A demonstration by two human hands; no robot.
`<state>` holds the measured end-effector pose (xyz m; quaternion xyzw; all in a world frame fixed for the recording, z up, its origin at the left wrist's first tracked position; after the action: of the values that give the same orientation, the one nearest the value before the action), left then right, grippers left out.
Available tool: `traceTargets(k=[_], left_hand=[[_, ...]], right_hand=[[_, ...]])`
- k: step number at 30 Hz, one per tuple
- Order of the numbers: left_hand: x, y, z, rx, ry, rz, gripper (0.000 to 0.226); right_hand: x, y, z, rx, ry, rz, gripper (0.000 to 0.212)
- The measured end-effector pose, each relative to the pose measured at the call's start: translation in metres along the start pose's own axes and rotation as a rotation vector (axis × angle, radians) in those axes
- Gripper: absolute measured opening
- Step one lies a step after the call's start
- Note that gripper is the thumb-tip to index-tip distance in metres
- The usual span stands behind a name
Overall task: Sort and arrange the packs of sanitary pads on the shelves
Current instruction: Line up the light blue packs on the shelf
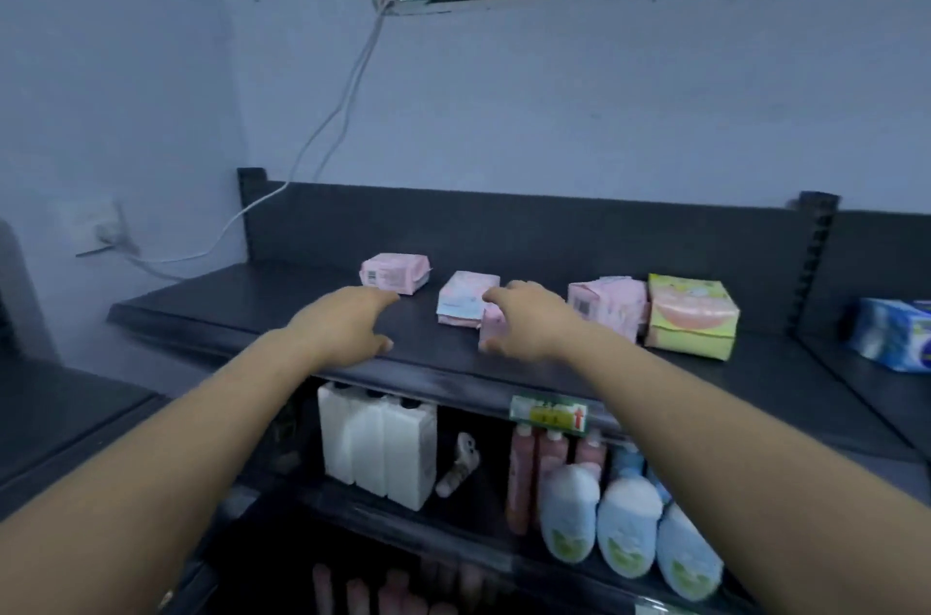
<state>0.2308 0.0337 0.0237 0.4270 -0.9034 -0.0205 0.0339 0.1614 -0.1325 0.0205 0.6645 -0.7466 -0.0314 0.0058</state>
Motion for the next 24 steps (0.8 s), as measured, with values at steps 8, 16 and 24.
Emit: traceTargets(k=[8, 16, 24], left_hand=[[0.107, -0.043, 0.006, -0.011, 0.004, 0.252, 0.059], [0.204, -0.062, 0.018, -0.019, -0.036, 0.451, 0.058], [0.302, -0.070, 0.019, -0.012, -0.023, 0.549, 0.051]], right_hand=[[0.094, 0.057, 0.001, -0.007, -0.030, 0.257, 0.060], [0.159, 0.118, 0.014, -0.004, -0.052, 0.431, 0.061], [0.235, 0.171, 0.013, -0.007, -0.032, 0.511, 0.063]])
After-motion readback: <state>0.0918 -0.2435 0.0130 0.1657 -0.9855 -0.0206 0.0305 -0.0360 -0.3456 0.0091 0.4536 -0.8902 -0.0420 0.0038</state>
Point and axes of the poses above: each hand's wrist, its own y-axis away from the middle knuckle, its own z-axis out of the palm, x = y × z, the point moved 9 cm from there along -y, towards the middle knuckle, and after that the axes turned 14 degrees about -x, right-handed, at the moved point
